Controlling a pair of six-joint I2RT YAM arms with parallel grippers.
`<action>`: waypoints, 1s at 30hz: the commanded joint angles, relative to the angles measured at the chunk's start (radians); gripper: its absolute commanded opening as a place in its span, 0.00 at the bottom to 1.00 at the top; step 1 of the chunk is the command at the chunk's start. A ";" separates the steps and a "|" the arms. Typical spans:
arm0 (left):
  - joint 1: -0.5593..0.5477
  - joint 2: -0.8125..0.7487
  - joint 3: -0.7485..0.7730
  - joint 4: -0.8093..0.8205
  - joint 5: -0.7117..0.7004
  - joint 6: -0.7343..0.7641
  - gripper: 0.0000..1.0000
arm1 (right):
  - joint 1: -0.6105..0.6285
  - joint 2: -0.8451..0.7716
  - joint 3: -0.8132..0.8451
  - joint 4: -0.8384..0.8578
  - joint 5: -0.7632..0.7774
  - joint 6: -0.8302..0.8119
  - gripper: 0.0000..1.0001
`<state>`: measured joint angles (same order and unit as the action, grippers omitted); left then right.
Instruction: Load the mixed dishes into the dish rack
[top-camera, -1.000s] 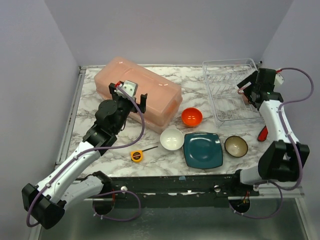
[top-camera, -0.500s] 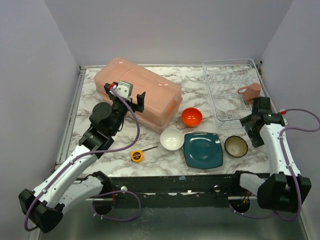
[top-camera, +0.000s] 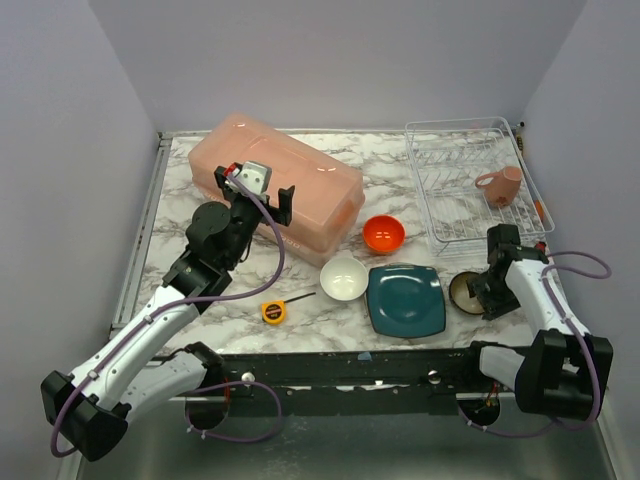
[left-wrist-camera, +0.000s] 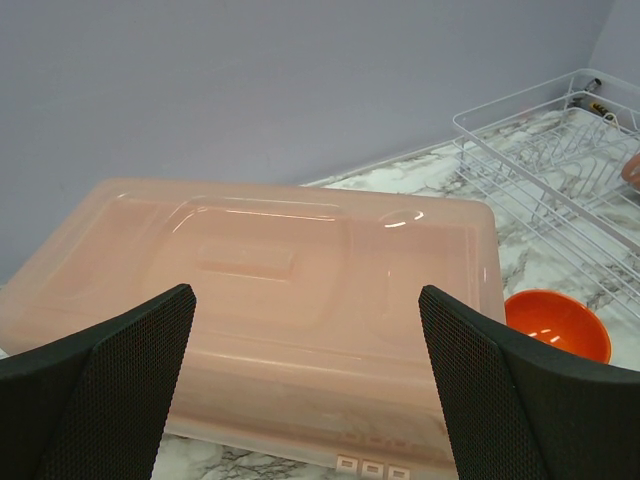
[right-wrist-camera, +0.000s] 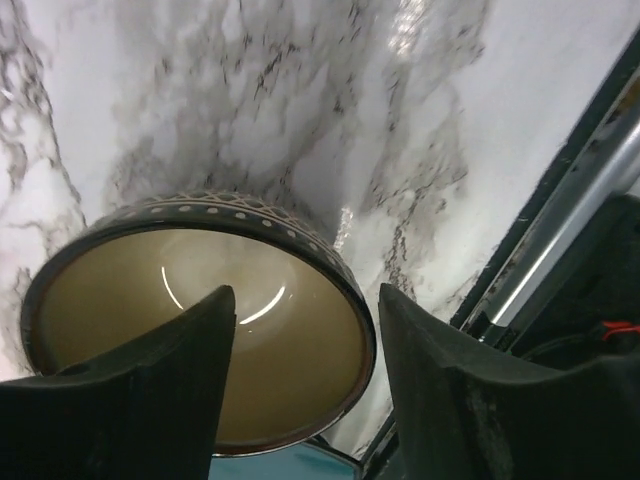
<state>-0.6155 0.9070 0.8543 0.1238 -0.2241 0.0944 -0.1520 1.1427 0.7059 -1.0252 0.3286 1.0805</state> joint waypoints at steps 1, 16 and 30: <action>-0.002 0.003 0.020 -0.022 0.012 0.002 0.94 | -0.003 0.017 -0.077 0.130 -0.132 -0.016 0.54; -0.007 0.023 0.021 -0.027 -0.020 0.039 0.94 | -0.003 0.097 0.165 -0.159 -0.023 -0.019 0.00; -0.007 0.047 0.058 -0.071 0.122 -0.025 0.93 | 0.003 -0.458 0.118 0.296 -0.592 -0.282 0.00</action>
<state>-0.6174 0.9604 0.8867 0.0643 -0.1783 0.0956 -0.1562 0.8124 0.8349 -1.0039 0.0418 0.9001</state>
